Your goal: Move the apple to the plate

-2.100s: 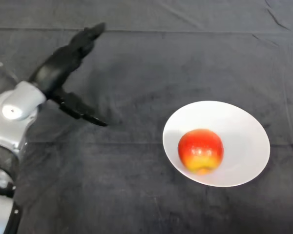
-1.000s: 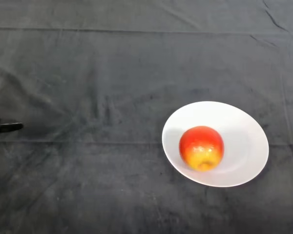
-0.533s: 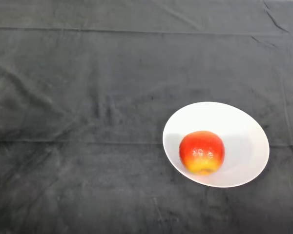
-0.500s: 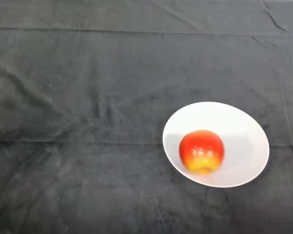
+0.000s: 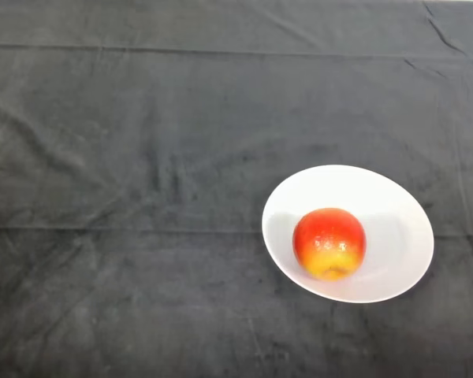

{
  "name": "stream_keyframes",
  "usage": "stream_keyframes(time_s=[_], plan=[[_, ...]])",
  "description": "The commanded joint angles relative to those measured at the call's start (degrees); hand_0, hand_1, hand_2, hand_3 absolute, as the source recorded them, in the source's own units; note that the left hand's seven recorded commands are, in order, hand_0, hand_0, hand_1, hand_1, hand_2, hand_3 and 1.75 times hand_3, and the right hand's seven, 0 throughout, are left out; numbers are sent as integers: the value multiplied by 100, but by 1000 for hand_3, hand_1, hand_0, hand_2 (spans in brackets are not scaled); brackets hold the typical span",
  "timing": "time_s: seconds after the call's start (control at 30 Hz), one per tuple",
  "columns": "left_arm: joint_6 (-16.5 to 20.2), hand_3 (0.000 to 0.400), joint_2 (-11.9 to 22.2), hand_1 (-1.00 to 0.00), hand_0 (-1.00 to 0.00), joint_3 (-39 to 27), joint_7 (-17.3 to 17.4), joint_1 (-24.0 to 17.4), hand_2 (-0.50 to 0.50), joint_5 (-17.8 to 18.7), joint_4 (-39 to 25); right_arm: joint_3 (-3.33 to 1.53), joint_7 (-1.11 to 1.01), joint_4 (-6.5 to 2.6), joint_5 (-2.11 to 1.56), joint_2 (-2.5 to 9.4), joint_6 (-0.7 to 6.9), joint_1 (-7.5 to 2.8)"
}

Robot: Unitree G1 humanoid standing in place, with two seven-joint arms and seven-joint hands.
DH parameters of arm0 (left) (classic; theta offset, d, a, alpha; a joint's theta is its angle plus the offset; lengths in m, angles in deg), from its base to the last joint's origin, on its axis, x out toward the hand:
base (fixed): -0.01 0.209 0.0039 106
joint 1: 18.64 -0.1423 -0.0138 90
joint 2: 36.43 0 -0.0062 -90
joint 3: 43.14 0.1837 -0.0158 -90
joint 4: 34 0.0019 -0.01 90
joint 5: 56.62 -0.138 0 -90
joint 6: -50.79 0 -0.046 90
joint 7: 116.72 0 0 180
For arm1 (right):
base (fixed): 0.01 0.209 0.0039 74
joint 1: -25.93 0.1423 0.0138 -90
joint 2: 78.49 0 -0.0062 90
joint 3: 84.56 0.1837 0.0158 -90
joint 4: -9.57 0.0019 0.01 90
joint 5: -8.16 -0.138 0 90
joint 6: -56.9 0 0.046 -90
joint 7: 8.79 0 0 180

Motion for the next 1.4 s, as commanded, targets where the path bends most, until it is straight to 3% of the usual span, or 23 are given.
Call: stream_keyframes(time_s=[0.03, 0.77, 1.4], plan=[[64, 0, 391, 0, 0, -182, -121, -134, 0, 77, 225, 88, 19, 2, 0, -97, -11, 11], [19, 0, 376, 0, 0, -319, -880, -181, 0, -197, 65, 88, 20, 6, 0, -95, -11, 9], [-36, 0, 369, 0, 0, -360, -1174, -205, 0, -425, -35, 87, 22, 11, 1, -93, -11, 8]])
